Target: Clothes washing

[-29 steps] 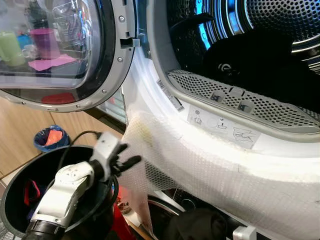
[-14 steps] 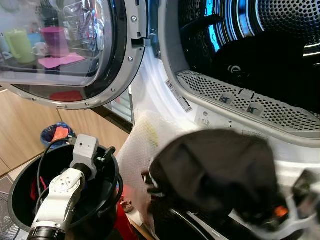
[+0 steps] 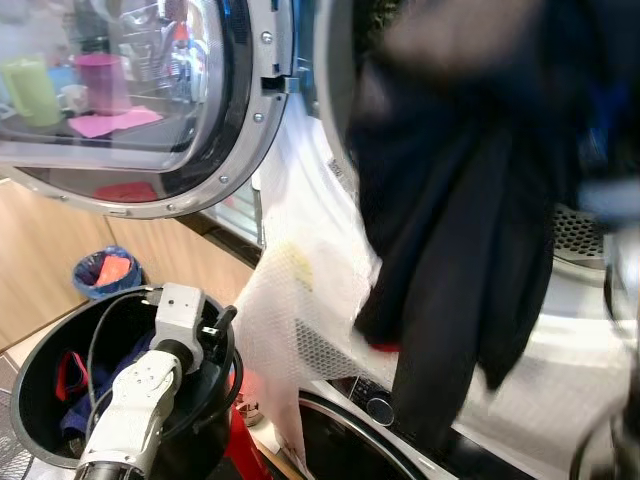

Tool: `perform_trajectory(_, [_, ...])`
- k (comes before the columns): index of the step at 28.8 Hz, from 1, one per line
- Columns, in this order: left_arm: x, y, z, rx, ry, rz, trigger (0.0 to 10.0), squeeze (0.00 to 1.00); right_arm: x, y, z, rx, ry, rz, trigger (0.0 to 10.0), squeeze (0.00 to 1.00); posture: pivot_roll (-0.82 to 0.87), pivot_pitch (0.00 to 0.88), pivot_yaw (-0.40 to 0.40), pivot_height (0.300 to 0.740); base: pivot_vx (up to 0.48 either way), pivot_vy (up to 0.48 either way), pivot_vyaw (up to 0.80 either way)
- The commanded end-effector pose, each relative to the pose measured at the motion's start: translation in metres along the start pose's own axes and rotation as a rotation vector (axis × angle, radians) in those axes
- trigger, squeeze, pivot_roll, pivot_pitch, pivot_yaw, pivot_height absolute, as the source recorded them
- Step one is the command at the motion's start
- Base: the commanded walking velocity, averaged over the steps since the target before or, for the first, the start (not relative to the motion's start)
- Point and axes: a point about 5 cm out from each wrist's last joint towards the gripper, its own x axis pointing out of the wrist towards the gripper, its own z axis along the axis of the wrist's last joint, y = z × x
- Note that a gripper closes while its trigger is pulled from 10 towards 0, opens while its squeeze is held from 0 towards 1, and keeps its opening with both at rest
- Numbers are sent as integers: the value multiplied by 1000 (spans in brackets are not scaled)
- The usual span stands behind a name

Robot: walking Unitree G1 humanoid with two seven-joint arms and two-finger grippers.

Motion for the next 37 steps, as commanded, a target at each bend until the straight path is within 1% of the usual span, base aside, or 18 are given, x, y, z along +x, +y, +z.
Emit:
perform_trajectory(1, [1, 0, -1, 27, 5, 1, 10000, 0, 1, -10, -6, -12, 48, -27, 0, 0, 133, 21, -64, 740, 0, 0, 0])
perform_trajectory(2, [0, -2, -2, 19, 2, 5, 10000, 0, 15, -36, -1, -11, 59, -135, 0, 0, 139, 22, -72, 740, 0, 0, 0])
perform_trajectory(4, [-1, -2, -3, 11, 3, 15, 10000, 0, 27, -65, 4, -39, 90, -281, 0, 0, 140, 25, -76, 740, 0, 0, 0])
perform_trajectory(6, [-2, -2, -4, 7, 4, 19, 10000, 0, 31, -83, 9, -75, 103, -424, 0, 0, 140, 28, -76, 740, 0, 0, 0])
perform_trajectory(7, [-3, -1, -4, 6, 5, 25, 10000, 0, 28, -104, 22, -142, 88, -699, 0, 0, 137, 29, -73, 740, 0, 0, 0])
perform_trajectory(8, [-3, -1, -4, 6, 5, 25, 10000, 0, 28, -104, 22, -142, 88, -699, 0, 0, 137, 29, -73, 740, 0, 0, 0])
perform_trajectory(9, [-2, -3, -5, 1, 2, 28, 10000, 0, 4, -128, 50, -280, 45, -1086, 0, 0, 135, 35, -76, 740, 0, 0, 0])
perform_trajectory(10, [-2, -4, -5, 1, -1, 27, 10000, 0, -7, -133, 60, -316, 15, -1197, 0, 0, 135, 35, -76, 740, 0, 0, 0])
perform_trajectory(11, [-2, -4, -5, 1, -1, 27, 10000, 0, -7, -133, 60, -316, 15, -1197, 0, 0, 135, 35, -76, 740, 0, 0, 0])
perform_trajectory(12, [-2, -5, -4, -3, -2, 27, 10000, 0, -8, -135, 63, -319, 5, -1210, 2000, 0, 138, 38, -81, 740, 0, 0, 0])
perform_trajectory(13, [-2, -5, -4, -7, -2, 30, 10000, 0, -6, -136, 58, -320, 32, -1195, 10000, 0, 138, 38, -81, 740, 0, 0, 0])
perform_trajectory(16, [0, -10, -4, -15, 5, 14, 10000, 0, -14, -142, 26, -363, 173, -1202, 10000, 0, 137, 46, -73, 740, 0, 0, 0])
perform_trajectory(22, [-1, -22, -10, -13, 49, -63, 10000, 0, -44, -151, -22, -296, 328, -1247, 10000, 35, 137, 46, -73, 740, 0, 0, 0])
perform_trajectory(23, [-1, -24, -12, -14, 60, -81, 10000, 0, -53, -153, -31, -280, 351, -1275, 10000, 1000, 143, 46, -67, 740, 0, 0, 0])
perform_trajectory(24, [-1, -24, -12, -14, 60, -81, 10000, 0, -53, -153, -31, -280, 351, -1275, 10000, 1000, 143, 46, -67, 740, 0, 0, 0])
perform_trajectory(26, [-2, -27, -12, -17, 69, -105, 10000, 0, -70, -155, -47, -245, 386, -1294, 10000, 1000, 142, 50, -60, 740, 0, 0, 0])
perform_trajectory(29, [-2, -28, -11, -14, 69, -119, 10000, 0, -80, -156, -51, -283, 422, -1300, 10000, 1000, 144, 48, -54, 740, 0, 0, 0])
perform_trajectory(37, [-2, -25, -9, -16, 74, -134, 10000, 0, -77, -147, -28, -310, 294, -1256, 10000, 1000, 145, 45, -43, 740, 0, 0, 0])
